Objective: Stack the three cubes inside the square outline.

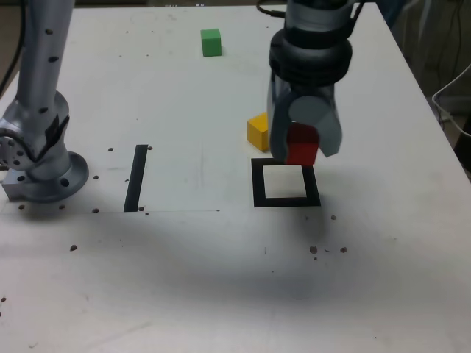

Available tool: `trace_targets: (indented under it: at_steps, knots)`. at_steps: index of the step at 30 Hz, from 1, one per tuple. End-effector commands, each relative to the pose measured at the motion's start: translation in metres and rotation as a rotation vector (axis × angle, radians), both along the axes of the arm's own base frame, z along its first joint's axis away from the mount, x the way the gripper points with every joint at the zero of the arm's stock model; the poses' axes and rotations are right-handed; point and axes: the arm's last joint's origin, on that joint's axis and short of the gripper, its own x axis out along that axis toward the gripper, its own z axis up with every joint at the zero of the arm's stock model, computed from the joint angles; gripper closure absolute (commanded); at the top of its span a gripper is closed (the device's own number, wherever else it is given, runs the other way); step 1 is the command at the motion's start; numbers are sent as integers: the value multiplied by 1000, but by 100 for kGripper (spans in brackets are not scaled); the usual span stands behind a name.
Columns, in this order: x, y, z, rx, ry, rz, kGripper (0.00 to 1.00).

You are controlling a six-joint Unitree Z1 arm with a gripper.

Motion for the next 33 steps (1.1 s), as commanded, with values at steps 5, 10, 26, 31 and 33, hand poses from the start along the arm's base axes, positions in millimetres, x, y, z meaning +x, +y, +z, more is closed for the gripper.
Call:
trace_targets:
  at_steps: [5,10,26,31,33]
  knots:
    - [-10,12,-18,-19,9,14,74]
    - [-12,25,-39,-31,33,30,74]
    - [-10,48,-65,-92,42,34,74]
    - [-13,49,-73,-107,37,35,74]
    - [-14,50,-75,-112,36,35,74]
